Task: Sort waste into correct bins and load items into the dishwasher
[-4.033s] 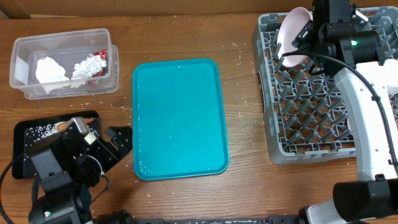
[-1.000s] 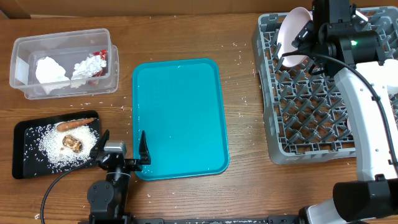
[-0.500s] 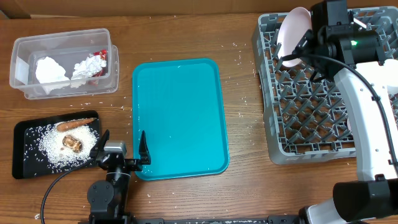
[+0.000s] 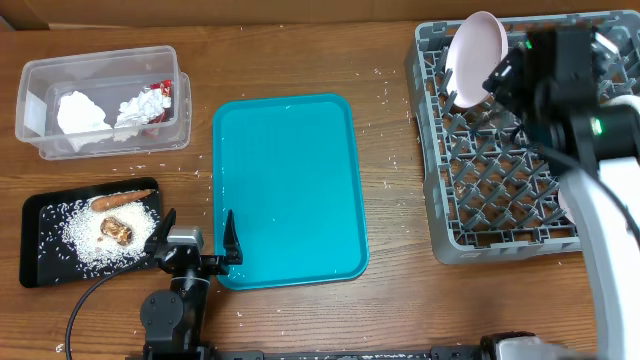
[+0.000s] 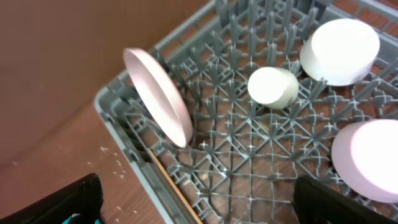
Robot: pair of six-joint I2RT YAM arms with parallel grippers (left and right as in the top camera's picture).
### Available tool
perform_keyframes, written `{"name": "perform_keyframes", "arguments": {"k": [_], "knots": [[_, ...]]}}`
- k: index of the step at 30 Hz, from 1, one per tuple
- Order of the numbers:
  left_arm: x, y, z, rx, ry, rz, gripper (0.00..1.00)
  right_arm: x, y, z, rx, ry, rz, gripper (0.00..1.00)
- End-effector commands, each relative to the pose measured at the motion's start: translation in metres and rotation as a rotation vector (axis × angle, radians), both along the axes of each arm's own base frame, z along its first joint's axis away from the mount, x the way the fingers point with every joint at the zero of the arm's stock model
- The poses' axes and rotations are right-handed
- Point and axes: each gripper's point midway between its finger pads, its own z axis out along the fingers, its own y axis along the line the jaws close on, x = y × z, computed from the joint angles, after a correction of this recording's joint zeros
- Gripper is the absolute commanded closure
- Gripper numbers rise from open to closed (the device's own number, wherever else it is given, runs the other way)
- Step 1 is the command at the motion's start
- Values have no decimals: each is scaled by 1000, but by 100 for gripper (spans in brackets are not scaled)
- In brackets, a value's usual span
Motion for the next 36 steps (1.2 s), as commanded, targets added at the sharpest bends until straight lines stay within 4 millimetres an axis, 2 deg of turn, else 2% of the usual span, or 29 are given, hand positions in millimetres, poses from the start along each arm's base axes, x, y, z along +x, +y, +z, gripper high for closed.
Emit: {"name": "perform_keyframes", "arguments": {"k": [1,6,11,16,20,29,36], "knots": [[0,1,0,20,-8,7,0,-19,-1,-16,0,-32,9,0],[0,1,0,20,-8,7,0,-49,2,-60,31,-75,37,0],[0,1,0,20,-8,7,0,-70,3,-87,40,-197,71,0],[0,1,0,20,-8,7,0,-84,15,-97,3,-364,210,0],[0,1,0,20,-8,7,0,-98,17,-109,-7,-458,250,0],[0,1,0,20,-8,7,0,-117,20,-134,-25,-552,292,0],[0,1,0,20,-8,7,0,-125,26,-141,-56,-612,342,0]]}}
